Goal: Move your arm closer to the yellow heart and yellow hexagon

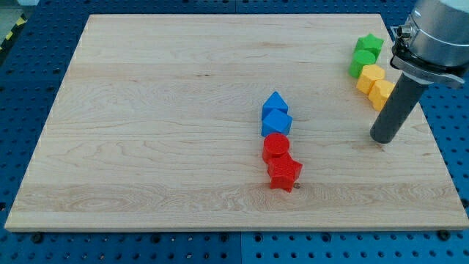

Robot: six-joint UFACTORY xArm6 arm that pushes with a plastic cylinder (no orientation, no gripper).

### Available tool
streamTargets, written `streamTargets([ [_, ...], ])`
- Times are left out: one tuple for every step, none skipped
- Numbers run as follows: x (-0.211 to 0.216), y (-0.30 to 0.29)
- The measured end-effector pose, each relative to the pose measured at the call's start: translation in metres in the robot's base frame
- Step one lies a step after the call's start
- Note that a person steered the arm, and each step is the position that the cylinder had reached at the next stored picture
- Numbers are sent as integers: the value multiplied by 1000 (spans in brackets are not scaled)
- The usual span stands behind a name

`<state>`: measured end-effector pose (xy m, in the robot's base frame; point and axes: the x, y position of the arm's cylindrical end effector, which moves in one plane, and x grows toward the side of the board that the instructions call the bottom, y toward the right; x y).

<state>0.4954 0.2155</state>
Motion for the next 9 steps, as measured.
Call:
streamTargets([
  [5,19],
  [12,47],
  [24,52],
  [26,53],
  [30,53],
  [32,67],
  [20,81],
  [-30,81],
  [-80,80],
])
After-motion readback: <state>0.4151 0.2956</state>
